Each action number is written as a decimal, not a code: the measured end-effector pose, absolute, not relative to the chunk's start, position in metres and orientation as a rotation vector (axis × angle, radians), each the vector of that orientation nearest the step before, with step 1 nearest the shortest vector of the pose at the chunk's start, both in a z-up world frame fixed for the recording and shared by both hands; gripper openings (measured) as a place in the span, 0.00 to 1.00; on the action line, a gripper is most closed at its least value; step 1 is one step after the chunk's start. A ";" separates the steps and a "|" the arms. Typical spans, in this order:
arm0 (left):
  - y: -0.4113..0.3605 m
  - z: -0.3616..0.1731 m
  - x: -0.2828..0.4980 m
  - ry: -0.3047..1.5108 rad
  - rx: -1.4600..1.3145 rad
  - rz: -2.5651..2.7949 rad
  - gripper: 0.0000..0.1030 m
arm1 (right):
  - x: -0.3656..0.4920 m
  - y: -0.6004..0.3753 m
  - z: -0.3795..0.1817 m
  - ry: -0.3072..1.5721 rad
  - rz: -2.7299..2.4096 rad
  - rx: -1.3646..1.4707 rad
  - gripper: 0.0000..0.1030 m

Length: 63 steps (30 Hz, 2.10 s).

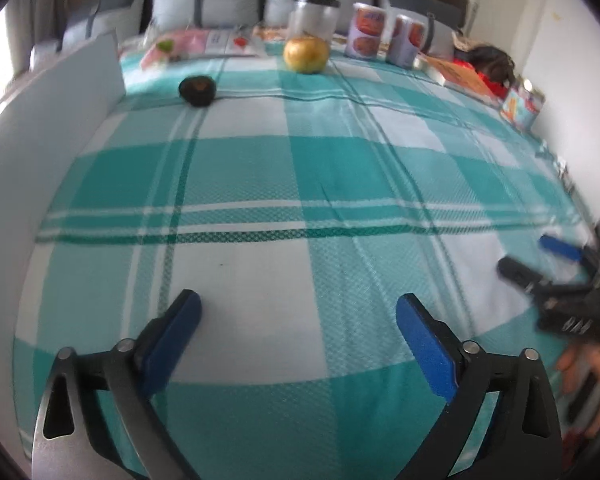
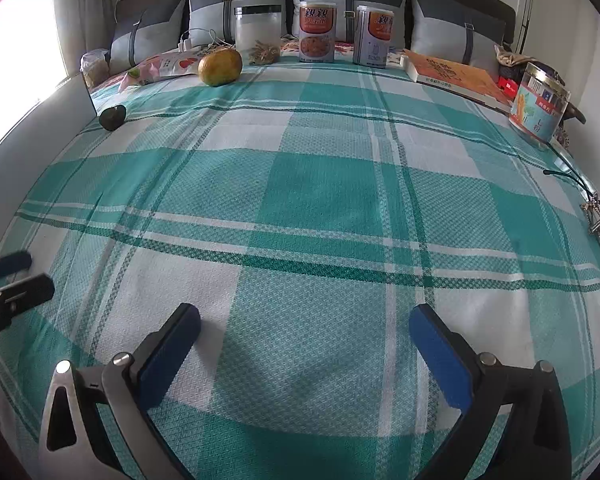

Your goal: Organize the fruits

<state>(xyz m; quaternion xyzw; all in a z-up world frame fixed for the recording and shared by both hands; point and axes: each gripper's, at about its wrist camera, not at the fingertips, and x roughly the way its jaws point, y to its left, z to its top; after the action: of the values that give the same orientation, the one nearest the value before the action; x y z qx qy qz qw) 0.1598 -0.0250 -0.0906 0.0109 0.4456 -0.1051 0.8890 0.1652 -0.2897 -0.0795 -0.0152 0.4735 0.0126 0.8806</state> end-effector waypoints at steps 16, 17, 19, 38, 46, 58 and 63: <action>-0.032 -0.091 0.158 0.933 0.091 -0.181 1.00 | 0.165 -0.288 -0.079 0.986 0.026 -0.031 1.00; -0.032 -0.091 0.158 0.933 0.091 -0.181 1.00 | 0.165 -0.288 -0.079 0.986 0.027 -0.030 1.00; -0.032 -0.091 0.158 0.933 0.091 -0.180 1.00 | 0.165 -0.288 -0.079 0.984 0.028 -0.029 1.00; 0.012 -0.075 0.237 0.979 0.049 -0.160 0.99 | 0.165 -0.288 -0.079 0.984 0.029 -0.026 1.00; 0.041 -0.070 0.364 0.968 -0.086 -0.037 0.98 | 0.165 -0.287 -0.079 0.983 0.029 -0.026 1.00; 0.038 -0.066 0.347 0.897 0.008 -0.087 0.38 | 0.166 -0.287 -0.079 0.979 0.030 -0.022 1.00; 0.036 -0.038 0.277 0.893 -0.027 -0.210 0.38 | 0.165 -0.287 -0.078 0.979 0.031 -0.022 1.00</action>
<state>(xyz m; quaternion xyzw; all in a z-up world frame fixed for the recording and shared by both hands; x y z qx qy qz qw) 0.2771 0.0361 -0.0380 -0.0129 0.4309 -0.1013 0.8966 0.1655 -0.2869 -0.0782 -0.0105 0.4701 0.0147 0.8825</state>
